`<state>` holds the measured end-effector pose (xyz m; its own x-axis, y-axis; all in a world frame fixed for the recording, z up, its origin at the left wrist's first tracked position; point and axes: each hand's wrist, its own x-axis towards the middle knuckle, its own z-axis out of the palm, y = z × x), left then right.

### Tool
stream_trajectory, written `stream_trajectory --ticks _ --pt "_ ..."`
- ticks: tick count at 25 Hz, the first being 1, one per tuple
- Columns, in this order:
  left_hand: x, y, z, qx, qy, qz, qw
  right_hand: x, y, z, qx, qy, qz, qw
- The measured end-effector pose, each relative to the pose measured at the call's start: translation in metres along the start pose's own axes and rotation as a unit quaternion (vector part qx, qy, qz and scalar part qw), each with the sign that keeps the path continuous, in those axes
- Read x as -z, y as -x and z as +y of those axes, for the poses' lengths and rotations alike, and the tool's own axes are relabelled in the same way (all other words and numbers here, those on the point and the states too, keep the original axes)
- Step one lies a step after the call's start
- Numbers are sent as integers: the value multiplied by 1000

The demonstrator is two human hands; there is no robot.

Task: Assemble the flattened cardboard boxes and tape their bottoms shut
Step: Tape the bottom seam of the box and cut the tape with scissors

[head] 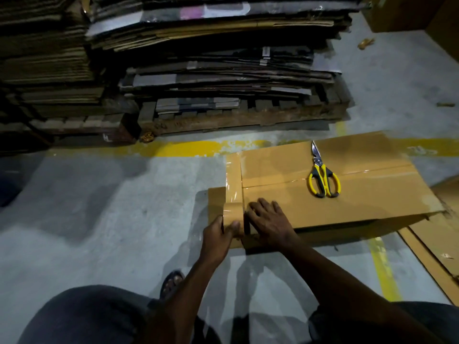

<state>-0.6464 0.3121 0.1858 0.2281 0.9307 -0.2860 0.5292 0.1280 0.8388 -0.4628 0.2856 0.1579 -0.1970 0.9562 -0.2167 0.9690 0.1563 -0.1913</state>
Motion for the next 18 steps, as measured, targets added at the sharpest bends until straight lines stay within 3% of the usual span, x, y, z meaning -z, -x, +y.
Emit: stream_trajectory --ticks 5,11,14,18 --pt "3 1 3 32 48 10 998 0 -15 2 -23 -12 -6 1000" --pt "3 9 0 -17 18 -10 1000 -7 -19 6 -24 -1 7 1000" --pt "-4 22 -10 45 75 10 996 -6 -25 2 -38 -11 15 999" --pt "-8 26 -20 58 79 20 995 -2 -25 0 -46 -14 11 999"
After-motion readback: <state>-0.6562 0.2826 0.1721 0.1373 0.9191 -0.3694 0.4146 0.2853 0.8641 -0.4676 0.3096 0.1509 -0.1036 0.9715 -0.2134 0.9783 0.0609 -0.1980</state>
